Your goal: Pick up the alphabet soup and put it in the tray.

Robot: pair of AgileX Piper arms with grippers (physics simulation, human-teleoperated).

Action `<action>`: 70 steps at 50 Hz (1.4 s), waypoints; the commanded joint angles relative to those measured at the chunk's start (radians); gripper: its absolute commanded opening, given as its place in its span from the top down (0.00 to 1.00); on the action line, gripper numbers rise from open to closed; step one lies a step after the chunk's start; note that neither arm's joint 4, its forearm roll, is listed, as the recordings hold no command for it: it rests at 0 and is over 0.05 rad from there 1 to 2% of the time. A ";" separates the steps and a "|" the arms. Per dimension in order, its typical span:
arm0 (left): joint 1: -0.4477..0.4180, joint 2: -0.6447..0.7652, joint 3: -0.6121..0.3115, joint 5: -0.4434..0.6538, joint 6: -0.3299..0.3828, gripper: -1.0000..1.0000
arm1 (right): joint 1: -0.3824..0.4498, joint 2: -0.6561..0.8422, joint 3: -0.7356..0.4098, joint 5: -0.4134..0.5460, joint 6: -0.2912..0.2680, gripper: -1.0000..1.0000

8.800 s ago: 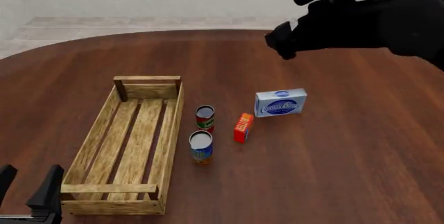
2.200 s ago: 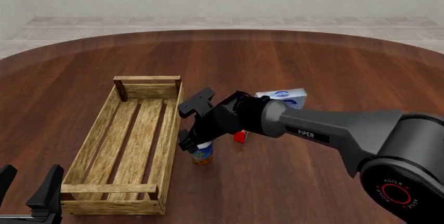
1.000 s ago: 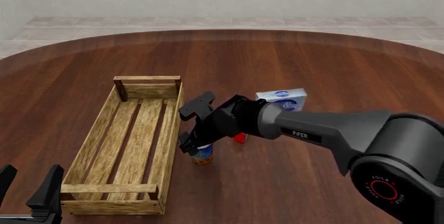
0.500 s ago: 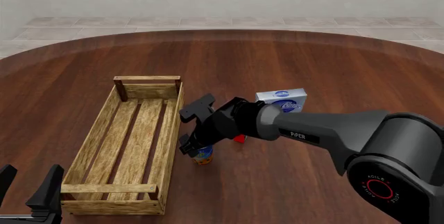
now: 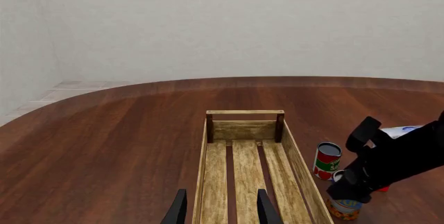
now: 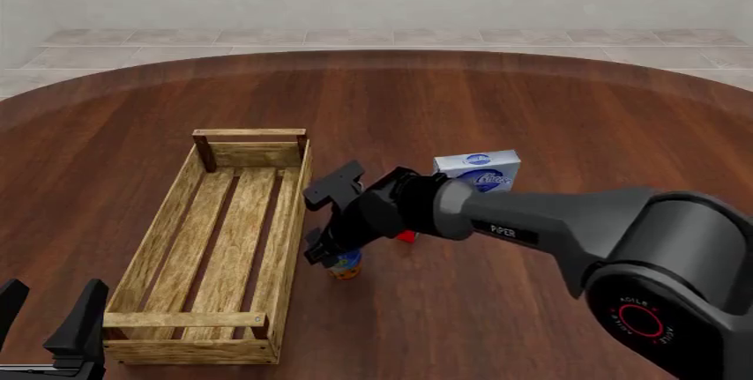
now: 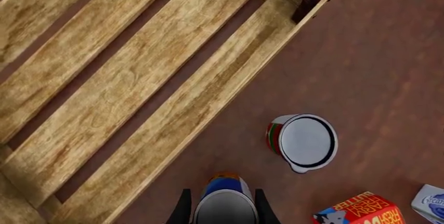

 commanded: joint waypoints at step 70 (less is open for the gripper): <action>0.000 0.000 0.000 0.000 0.000 0.00 | 0.128 -0.119 -0.500 0.354 -0.185 1.00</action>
